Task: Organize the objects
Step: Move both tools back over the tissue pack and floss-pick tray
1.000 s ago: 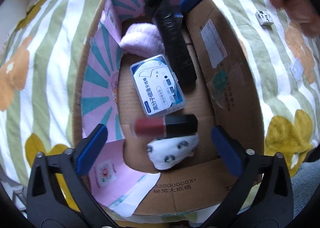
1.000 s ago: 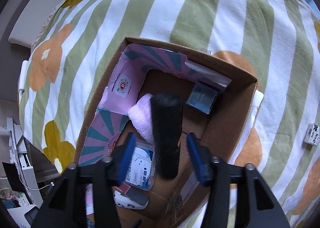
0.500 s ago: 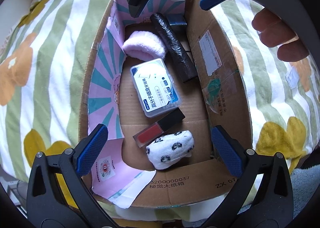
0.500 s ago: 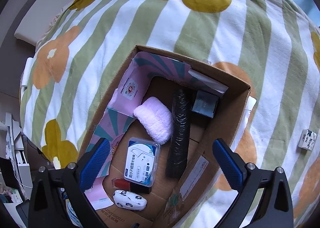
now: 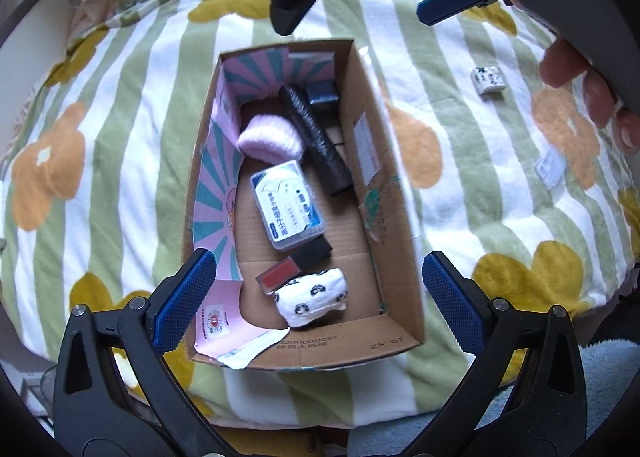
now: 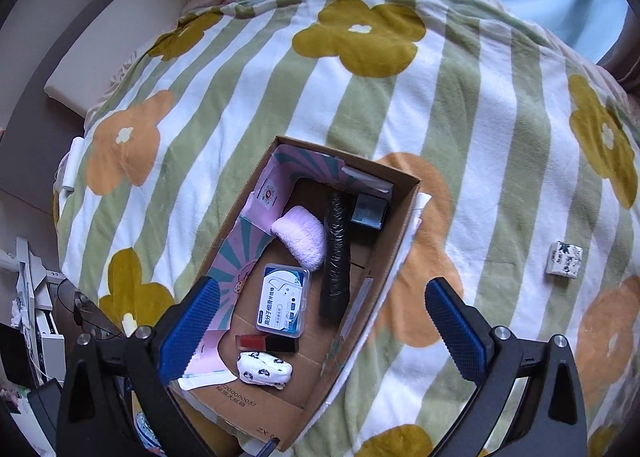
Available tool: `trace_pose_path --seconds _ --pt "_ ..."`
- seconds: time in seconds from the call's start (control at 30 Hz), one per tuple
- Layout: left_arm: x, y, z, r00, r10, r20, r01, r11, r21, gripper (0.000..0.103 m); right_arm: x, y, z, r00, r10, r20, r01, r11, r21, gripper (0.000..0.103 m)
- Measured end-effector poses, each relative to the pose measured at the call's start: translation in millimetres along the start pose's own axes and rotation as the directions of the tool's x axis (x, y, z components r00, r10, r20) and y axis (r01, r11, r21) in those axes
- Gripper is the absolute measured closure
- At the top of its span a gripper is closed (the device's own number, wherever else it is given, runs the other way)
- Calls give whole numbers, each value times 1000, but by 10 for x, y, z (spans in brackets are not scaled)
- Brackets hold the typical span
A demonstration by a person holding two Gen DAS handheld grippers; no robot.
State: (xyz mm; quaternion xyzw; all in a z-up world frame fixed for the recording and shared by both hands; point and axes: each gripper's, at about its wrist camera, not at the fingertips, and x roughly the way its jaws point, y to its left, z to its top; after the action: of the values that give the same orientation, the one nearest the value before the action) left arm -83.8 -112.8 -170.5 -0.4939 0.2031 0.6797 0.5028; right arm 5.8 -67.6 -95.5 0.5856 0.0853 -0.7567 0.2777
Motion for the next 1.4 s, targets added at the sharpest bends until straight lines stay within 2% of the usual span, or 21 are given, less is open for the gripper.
trace_pose_path --seconds 0.17,0.33,0.53,0.77,1.0,1.17,1.27,1.4 --pt "-342 -119 102 998 3 62 -2 1000 -14 0 -558 -161 -129 996 -36 83 34 999 35 1" --pt "-562 -232 240 995 -19 96 22 999 -35 0 -1103 -418 -338 983 -92 160 79 993 87 1" --pt "-781 -486 489 989 -41 145 46 998 -34 0 -1577 -852 -709 963 -179 200 139 970 200 1" --pt "-907 -935 762 980 -88 176 96 995 -36 0 -1897 -1315 -1242 943 -261 208 197 938 284 1" --pt "-1037 -1334 884 967 -86 239 95 995 -25 0 -2166 -1641 -1727 917 -312 250 226 920 320 1" --pt "-1047 -1438 1002 963 -100 250 119 991 -62 0 -2245 -1818 -1866 900 -367 237 280 901 331 1" --pt "-1080 -1481 1059 954 -114 278 144 985 -93 0 -2243 -1921 -1920 894 -385 230 305 898 318 1" --pt "-1057 -1631 1145 953 -81 291 109 990 -84 0 -2234 -2090 -1996 902 -359 241 275 906 321 1"
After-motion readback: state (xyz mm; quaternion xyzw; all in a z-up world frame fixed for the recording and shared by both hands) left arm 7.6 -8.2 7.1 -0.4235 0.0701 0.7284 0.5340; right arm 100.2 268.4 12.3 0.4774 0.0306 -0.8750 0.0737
